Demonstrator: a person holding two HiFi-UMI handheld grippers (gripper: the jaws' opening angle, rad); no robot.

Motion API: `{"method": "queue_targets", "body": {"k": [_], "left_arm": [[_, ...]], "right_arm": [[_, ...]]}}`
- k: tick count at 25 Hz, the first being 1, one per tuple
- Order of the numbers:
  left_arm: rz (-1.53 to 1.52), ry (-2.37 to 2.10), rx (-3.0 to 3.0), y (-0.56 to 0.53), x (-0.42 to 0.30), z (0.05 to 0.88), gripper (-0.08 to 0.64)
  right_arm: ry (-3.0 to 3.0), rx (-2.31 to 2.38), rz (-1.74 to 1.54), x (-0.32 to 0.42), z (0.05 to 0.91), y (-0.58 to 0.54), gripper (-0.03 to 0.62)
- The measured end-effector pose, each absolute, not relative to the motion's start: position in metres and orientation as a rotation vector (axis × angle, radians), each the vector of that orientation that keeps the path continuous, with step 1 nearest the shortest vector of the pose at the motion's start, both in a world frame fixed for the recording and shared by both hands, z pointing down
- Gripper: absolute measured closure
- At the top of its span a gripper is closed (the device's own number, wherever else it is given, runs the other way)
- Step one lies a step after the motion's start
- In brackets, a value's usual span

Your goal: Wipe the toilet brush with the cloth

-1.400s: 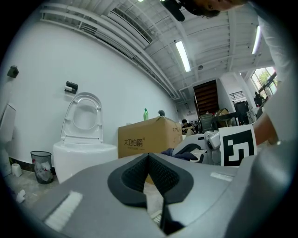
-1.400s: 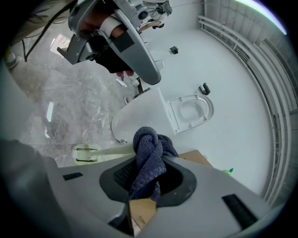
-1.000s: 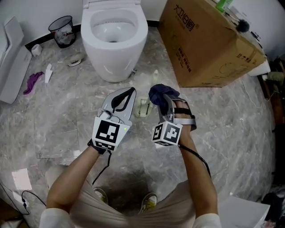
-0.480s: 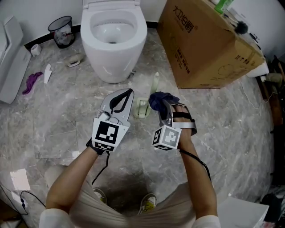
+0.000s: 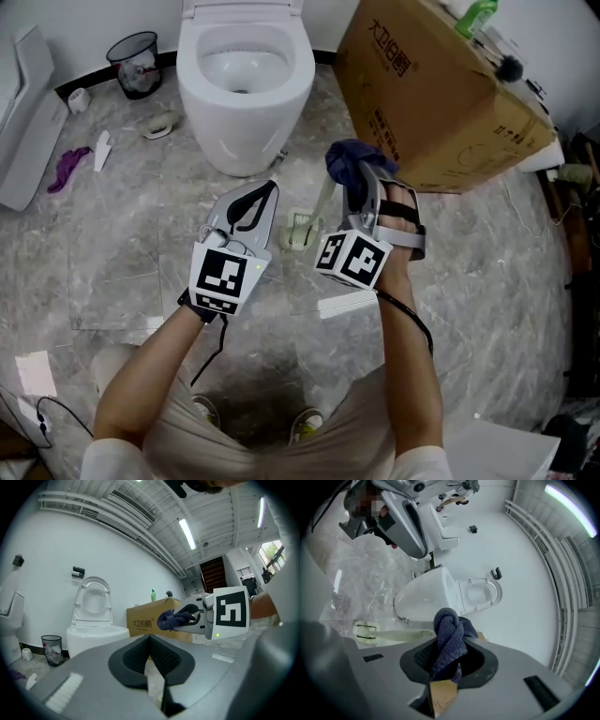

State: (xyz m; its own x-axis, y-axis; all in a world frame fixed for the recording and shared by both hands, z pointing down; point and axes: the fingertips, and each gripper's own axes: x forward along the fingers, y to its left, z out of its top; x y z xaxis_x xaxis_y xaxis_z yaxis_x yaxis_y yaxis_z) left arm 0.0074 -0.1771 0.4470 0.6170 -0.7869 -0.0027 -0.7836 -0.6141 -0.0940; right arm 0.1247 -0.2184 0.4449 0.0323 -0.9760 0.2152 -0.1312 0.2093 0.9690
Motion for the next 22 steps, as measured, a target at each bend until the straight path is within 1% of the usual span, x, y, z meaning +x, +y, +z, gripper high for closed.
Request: {"method": "queue_targets", "body": {"k": [5,12,22], "left_arm": [[-0.068,1.364,-2.732,-0.179,-0.007,0.446,0.558],[-0.075,1.382,-2.744,-0.182,-0.013,0.449,0.558],[-0.082,1.350,-2.744,-0.182,-0.004,0.448,0.558]], "right_arm": [[-1.326,1.065,-1.022,0.100,0.457,-0.221,0.500],[-1.307,0.951,-0.959,0.107,0.497,-0.219,0.500],[-1.306,0.917,-0.942,0.107,0.513,-0.206,0.500]]}}
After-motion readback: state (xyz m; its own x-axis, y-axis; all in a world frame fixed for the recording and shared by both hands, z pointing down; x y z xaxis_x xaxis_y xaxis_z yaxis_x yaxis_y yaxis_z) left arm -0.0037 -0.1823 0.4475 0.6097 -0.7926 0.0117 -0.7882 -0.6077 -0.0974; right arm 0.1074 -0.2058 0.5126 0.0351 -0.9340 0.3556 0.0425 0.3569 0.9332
